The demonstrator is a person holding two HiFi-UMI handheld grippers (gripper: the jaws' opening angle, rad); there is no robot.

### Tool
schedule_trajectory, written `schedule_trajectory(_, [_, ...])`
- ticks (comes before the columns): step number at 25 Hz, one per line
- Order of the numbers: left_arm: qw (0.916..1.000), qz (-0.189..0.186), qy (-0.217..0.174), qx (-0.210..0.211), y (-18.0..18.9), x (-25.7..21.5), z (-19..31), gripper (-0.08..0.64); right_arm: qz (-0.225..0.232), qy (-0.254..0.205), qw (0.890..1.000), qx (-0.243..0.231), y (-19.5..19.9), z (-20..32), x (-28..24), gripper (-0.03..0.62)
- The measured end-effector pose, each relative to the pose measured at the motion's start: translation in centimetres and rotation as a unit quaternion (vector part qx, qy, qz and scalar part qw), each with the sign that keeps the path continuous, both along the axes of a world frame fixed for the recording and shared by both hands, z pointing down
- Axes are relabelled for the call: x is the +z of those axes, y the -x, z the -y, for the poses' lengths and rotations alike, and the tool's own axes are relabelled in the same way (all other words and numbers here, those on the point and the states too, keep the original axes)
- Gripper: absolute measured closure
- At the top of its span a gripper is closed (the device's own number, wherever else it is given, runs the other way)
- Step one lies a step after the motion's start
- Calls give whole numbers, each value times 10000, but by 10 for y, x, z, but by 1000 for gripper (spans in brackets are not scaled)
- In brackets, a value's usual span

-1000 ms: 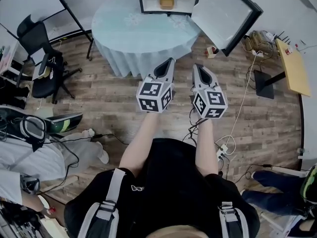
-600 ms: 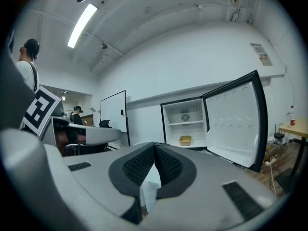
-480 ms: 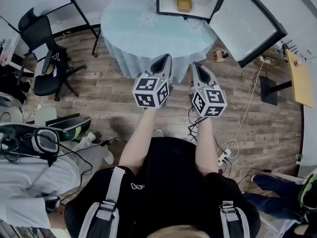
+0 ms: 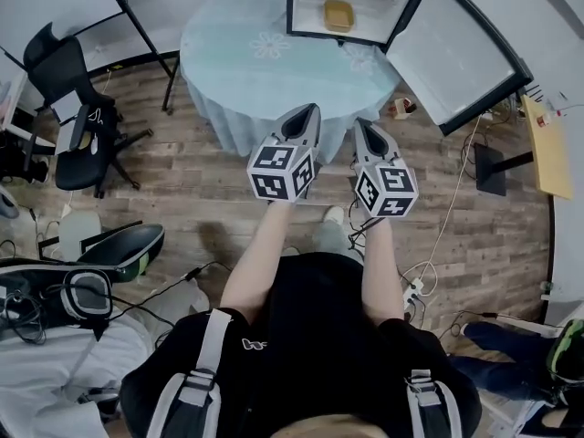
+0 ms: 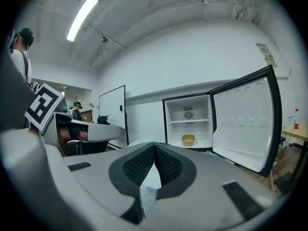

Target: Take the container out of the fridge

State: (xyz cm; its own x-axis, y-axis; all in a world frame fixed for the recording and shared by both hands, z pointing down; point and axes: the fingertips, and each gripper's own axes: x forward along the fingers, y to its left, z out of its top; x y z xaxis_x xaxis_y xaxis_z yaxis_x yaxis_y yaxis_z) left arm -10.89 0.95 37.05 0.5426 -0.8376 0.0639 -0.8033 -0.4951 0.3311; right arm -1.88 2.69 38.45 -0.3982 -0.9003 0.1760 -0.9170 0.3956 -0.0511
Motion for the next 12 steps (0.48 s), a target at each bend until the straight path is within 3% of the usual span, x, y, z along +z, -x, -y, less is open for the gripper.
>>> schedule_trajectory(12, [9989, 423, 156, 106, -20, 17, 94, 560, 328, 54, 9985, -445, 9, 112, 13, 586])
